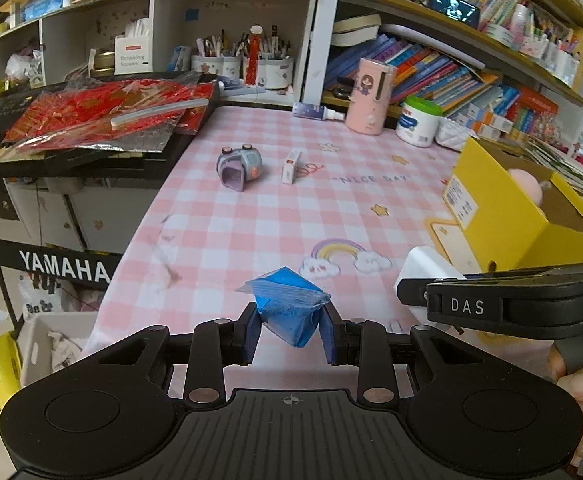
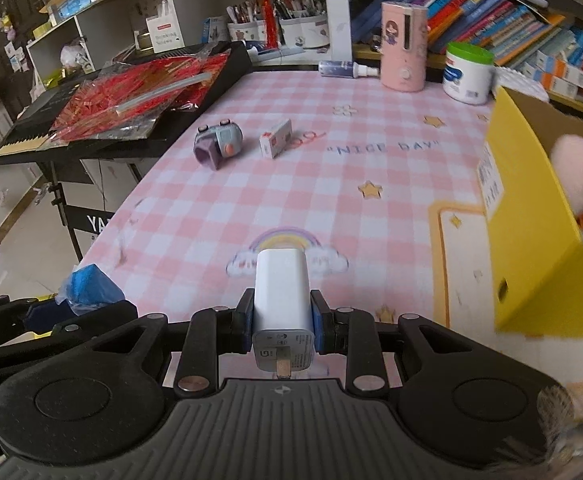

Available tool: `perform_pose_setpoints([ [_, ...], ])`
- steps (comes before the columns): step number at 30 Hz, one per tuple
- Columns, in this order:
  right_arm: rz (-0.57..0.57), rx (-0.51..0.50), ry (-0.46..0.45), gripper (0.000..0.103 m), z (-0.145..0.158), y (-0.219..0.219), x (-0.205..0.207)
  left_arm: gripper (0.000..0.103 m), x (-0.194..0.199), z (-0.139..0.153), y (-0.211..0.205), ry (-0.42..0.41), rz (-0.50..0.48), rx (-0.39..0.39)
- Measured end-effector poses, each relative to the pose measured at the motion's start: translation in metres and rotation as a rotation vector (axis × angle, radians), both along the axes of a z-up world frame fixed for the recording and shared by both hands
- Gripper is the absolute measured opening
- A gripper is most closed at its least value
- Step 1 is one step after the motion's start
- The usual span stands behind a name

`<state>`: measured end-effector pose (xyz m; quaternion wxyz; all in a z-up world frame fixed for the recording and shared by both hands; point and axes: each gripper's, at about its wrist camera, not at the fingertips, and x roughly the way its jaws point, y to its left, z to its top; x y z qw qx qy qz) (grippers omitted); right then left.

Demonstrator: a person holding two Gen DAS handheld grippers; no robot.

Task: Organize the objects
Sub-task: 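Carry the blue pouch and white charger toward the yellow box with both grippers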

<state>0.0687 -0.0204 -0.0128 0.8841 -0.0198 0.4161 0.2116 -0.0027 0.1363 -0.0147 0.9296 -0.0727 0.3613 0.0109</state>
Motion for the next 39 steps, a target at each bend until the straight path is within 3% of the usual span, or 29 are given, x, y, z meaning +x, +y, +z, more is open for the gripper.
perform_pose_setpoints([
  [17,-0.192,0.034,0.042,0.025,-0.015,-0.061,-0.085,0.029,-0.051,-0.007,-0.054,0.022,-0.225,0.032],
  [39,-0.513,0.039,0.051,0.025,-0.017,-0.163,-0.136,0.029,-0.049,-0.009,-0.144,0.017,-0.535,0.030],
])
